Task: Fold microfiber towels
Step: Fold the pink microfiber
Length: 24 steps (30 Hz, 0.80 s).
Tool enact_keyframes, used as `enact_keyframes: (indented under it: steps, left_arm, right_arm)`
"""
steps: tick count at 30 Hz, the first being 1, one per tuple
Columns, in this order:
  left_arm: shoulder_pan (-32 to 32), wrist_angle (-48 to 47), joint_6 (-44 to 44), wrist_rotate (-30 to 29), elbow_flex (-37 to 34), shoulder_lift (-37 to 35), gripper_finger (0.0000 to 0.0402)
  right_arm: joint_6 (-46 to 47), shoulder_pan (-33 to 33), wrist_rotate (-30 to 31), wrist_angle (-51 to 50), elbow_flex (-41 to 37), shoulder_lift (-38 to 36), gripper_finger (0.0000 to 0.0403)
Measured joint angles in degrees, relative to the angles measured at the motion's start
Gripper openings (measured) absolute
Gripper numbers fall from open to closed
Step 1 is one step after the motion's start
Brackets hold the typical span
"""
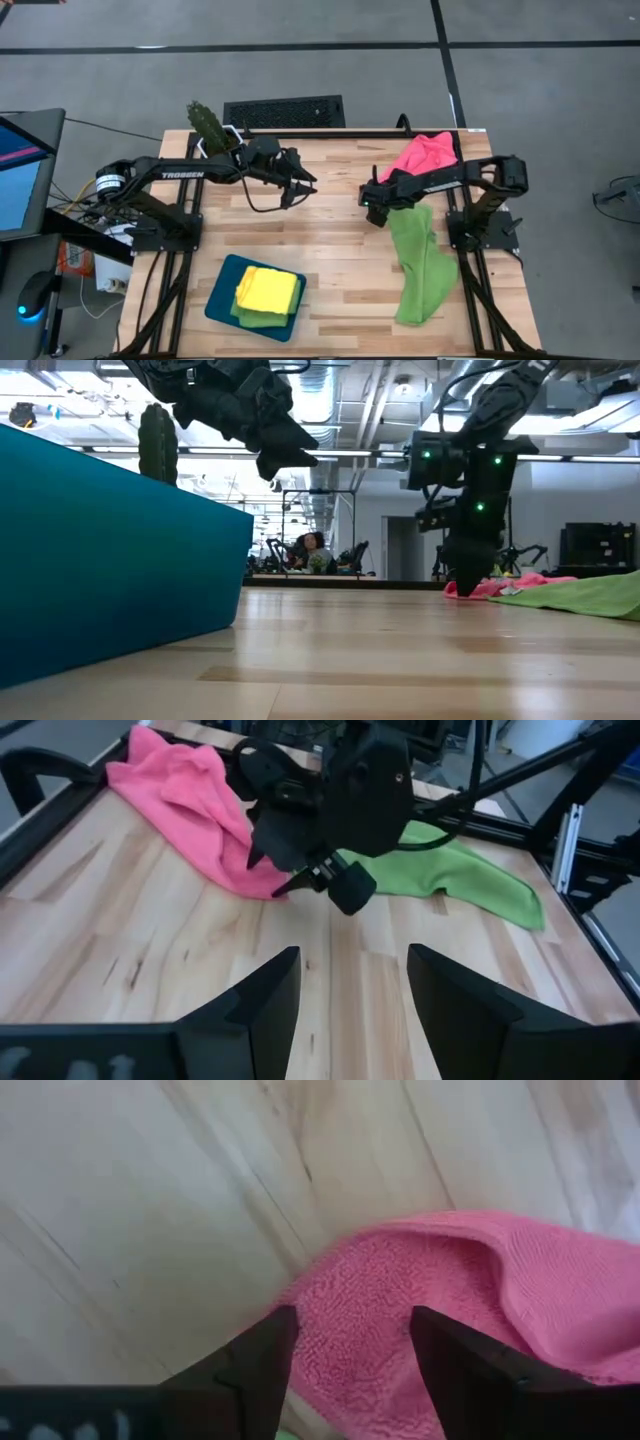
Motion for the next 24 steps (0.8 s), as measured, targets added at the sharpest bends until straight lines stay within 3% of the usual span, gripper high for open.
enact_keyframes:
  steps: [3, 8, 10, 16, 19, 22, 24]
  left_arm:
    - [-0.03, -0.45, -0.44, 0.0, 0.0, -0.04, 0.0179]
    - [-0.51, -2.47, -0.57, 0.12, -0.01, -0.04, 0.0179]
    - [-1.02, -2.53, 0.32, 1.31, -0.01, -0.04, 0.0179]
    - [-3.14, -1.25, 4.39, 1.93, -0.01, -0.08, 0.0179]
    - [-3.9, 2.22, 4.35, 0.63, -0.03, 0.34, 0.0179]
    - [-4.03, 7.14, 2.83, -0.38, -0.05, 1.55, 0.0179]
    - [-3.93, 11.76, 0.77, -0.05, 0.1, 3.4, 0.0179]
  right_arm:
    - [0.29, 0.22, -0.03, -0.66, 0.82, 0.6, 0.02]
    - [-0.32, 0.7, -2.76, -1.02, 2.94, -2.46, 0.005]
    - [-0.91, 0.7, -3.76, -0.44, 3.86, -5.06, 0.0017]
    - [-0.43, 3.42, -5.05, -0.67, 5.88, -12.96, 0.0009]
    - [0.09, 5.39, -2.68, -3.62, 5.9, -17.02, 0.001]
    - [7.13, 3.57, 5.01, -12.01, 5.88, -19.83, 0.0046]
    - [10.92, 0.19, 5.9, -16.93, 5.88, -21.18, 0.0083]
